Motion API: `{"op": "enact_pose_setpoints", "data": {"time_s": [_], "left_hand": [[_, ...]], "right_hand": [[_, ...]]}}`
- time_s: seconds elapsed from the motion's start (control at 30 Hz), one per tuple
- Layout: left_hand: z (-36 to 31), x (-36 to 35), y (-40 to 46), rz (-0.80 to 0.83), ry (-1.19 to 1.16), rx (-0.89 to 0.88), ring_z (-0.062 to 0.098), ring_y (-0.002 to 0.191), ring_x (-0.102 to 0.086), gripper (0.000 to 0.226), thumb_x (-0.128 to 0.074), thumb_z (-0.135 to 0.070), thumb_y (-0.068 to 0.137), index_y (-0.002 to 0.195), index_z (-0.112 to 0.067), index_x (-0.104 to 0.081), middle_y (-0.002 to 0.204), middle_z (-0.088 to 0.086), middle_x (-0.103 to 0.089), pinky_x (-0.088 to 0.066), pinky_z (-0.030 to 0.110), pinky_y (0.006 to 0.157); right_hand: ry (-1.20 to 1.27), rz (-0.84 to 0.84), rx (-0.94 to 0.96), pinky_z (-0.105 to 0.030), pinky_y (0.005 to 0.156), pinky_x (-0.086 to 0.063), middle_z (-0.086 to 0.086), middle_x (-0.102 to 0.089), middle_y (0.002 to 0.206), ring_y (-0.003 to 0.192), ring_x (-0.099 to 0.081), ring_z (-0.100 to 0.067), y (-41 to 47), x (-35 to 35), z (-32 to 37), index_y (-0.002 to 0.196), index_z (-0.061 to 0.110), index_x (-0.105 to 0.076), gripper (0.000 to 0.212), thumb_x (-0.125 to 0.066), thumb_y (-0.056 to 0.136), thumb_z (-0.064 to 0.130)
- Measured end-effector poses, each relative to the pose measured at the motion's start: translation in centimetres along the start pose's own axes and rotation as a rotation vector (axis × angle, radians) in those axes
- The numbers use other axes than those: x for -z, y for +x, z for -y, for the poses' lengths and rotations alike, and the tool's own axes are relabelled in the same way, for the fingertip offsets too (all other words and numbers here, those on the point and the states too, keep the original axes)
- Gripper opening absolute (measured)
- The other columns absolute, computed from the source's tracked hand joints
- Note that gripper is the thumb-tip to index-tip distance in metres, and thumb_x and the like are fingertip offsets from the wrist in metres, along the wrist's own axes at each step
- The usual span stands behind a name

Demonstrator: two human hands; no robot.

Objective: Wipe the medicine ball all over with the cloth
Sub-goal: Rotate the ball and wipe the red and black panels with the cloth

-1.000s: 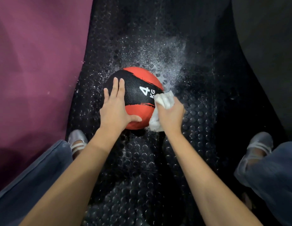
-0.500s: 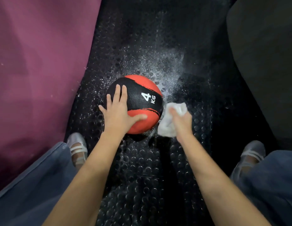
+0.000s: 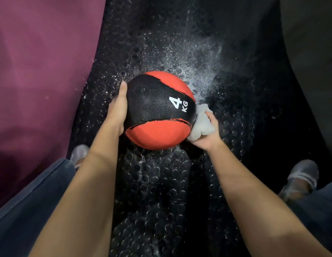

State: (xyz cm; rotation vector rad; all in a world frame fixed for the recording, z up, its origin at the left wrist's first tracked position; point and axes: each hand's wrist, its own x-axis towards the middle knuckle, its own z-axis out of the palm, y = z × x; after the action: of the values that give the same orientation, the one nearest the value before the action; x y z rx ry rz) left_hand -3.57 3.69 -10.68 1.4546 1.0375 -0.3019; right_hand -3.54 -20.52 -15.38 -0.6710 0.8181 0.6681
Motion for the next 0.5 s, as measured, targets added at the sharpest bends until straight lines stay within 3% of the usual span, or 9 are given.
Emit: {"op": "enact_pose_setpoints", "data": {"time_s": [0.07, 0.17, 0.3, 0.4, 0.5], "left_hand": [[0.4, -0.2, -0.1, -0.026, -0.05, -0.013, 0.021, 0.113, -0.061, 0.072, -0.051, -0.073, 0.081, 0.131, -0.022, -0.059, 0.126, 0.002, -0.063, -0.047, 0.041, 0.103], [1.2, -1.0, -0.7, -0.047, -0.093, -0.026, 0.02, 0.117, -0.058, 0.073, -0.055, -0.072, 0.079, 0.134, -0.024, -0.057, 0.13, 0.0, -0.061, -0.045, 0.041, 0.105], [2.1, -2.6, -0.8, 0.147, -0.213, 0.071, 0.019, 0.109, -0.064, 0.084, -0.059, -0.077, 0.065, 0.128, -0.021, -0.063, 0.122, 0.0, -0.067, -0.048, 0.039, 0.102], [3.1, -4.8, -1.7, 0.279, -0.277, 0.127, 0.017, 0.103, -0.066, 0.059, -0.034, -0.061, 0.096, 0.122, -0.016, -0.064, 0.113, 0.002, -0.07, -0.05, 0.031, 0.094], [3.8, -5.3, -1.8, 0.252, -0.236, 0.13, 0.021, 0.111, -0.061, 0.056, -0.03, -0.051, 0.102, 0.13, -0.012, -0.059, 0.124, 0.005, -0.065, -0.047, 0.033, 0.1]], "right_hand": [[0.055, 0.066, 0.036, -0.03, 0.083, -0.046, -0.008, -0.068, 0.086, 0.084, -0.062, -0.022, 0.3, -0.3, -0.6, 0.081, 0.01, -0.071, 0.037, -0.044, 0.084, 0.035], [0.074, 0.014, 0.129, -0.025, 0.073, -0.049, -0.005, -0.065, 0.079, 0.076, -0.062, -0.02, 0.2, 0.2, -0.5, 0.079, 0.014, -0.064, 0.026, -0.055, 0.069, 0.036], [0.004, -0.048, 0.262, -0.022, 0.061, -0.048, -0.002, -0.061, 0.071, 0.065, -0.06, -0.015, -1.1, 2.0, 1.7, 0.065, 0.018, -0.065, 0.026, -0.051, 0.076, 0.038], [-0.201, -0.17, 0.389, -0.023, 0.047, -0.033, 0.008, -0.042, 0.065, 0.057, -0.042, -0.008, -3.2, 3.0, 4.0, 0.066, 0.027, -0.047, 0.016, -0.059, 0.072, 0.037], [-0.495, -0.399, 0.411, -0.019, 0.044, -0.034, 0.012, -0.051, 0.061, 0.054, -0.05, -0.005, -5.5, 2.5, 4.6, 0.078, 0.023, -0.053, 0.021, -0.047, 0.083, 0.043]]}}
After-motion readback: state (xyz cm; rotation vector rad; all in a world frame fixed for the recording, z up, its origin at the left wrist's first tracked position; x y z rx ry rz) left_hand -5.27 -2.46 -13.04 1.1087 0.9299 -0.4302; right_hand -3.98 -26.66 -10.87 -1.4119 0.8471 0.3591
